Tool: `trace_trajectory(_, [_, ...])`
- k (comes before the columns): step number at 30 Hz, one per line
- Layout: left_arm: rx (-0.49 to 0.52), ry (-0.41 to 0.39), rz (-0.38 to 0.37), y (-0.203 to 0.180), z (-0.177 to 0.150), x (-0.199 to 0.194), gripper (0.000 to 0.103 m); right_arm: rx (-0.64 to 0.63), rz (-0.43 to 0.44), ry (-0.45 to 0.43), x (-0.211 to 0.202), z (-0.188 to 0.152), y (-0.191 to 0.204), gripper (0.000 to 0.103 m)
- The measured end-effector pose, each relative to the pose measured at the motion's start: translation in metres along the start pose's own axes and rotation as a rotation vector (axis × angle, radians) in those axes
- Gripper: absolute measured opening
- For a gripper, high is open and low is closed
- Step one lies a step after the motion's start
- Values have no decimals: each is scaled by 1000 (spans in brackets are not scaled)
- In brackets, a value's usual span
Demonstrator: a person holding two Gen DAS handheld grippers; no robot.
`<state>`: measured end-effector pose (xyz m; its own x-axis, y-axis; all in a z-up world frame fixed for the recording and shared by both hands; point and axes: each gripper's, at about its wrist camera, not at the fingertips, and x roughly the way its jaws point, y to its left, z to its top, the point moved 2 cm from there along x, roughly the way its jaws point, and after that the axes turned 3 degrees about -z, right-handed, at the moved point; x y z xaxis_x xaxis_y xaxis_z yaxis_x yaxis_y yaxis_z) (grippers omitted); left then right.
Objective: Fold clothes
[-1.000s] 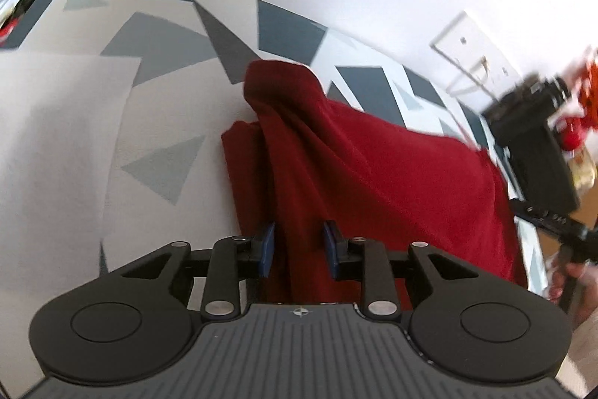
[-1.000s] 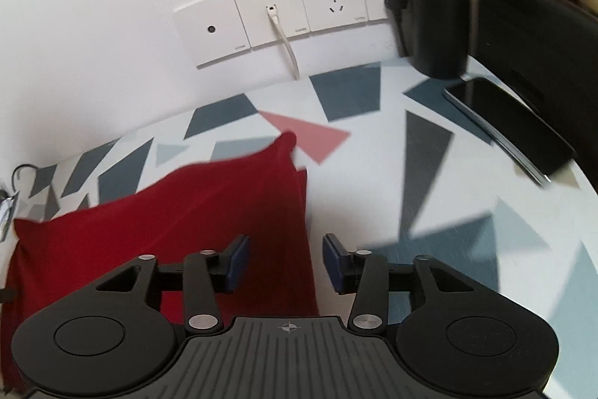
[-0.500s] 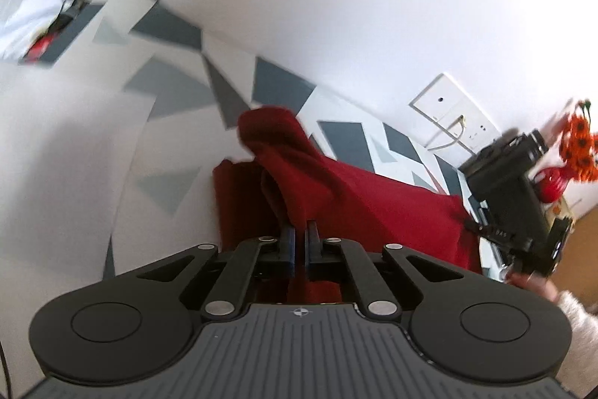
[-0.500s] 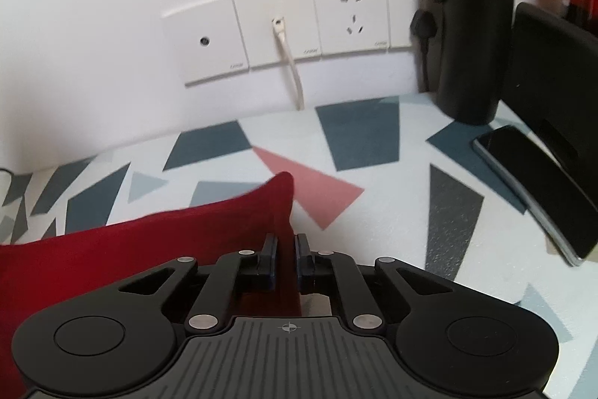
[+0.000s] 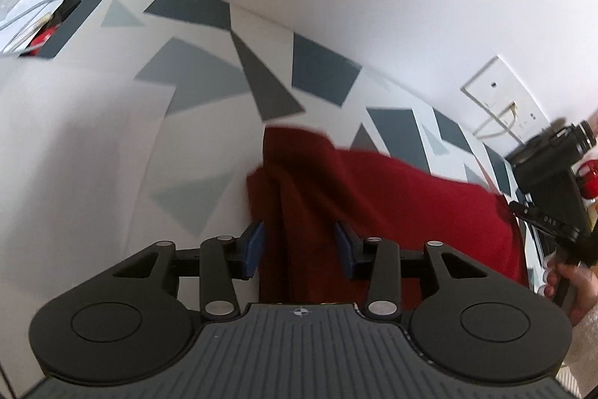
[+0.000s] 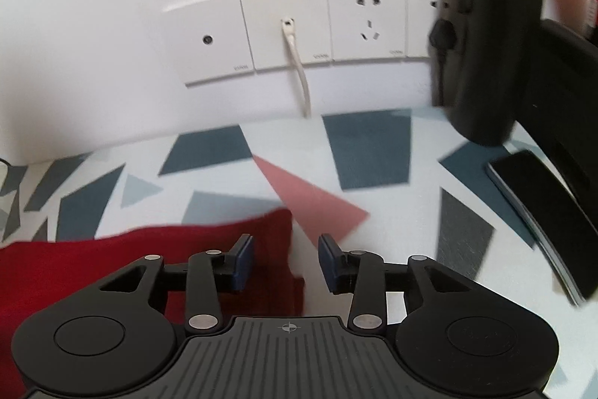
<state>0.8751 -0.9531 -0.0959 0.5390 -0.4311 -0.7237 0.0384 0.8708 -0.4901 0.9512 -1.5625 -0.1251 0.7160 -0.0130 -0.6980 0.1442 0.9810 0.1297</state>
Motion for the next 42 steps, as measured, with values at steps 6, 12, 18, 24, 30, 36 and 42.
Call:
trace_trajectory(6, [38, -14, 60, -2, 15, 25, 41, -90, 13, 48, 28, 5, 12, 36])
trace_trajectory(12, [32, -3, 49, 1, 12, 31, 33, -135, -3, -7, 27, 3, 15, 6])
trace_trajectory(18, [2, -51, 10, 4, 16, 23, 7, 40, -6, -40, 31, 7, -14, 6])
trace_trajectory(24, [42, -119, 30, -2, 32, 23, 6, 83, -10, -23, 39, 3, -21, 6])
trace_trajectory(30, [-6, -56, 92, 5, 33, 42, 42, 144, -28, -20, 35, 3, -28, 30])
trace_trajectory(36, [59, 7, 12, -5, 5, -4, 49, 163, 19, -27, -20, -12, -38, 46])
trace_trajectory(42, [143, 132, -42, -23, -58, -22, 52, 189, 90, 42, -78, -69, -33, 53])
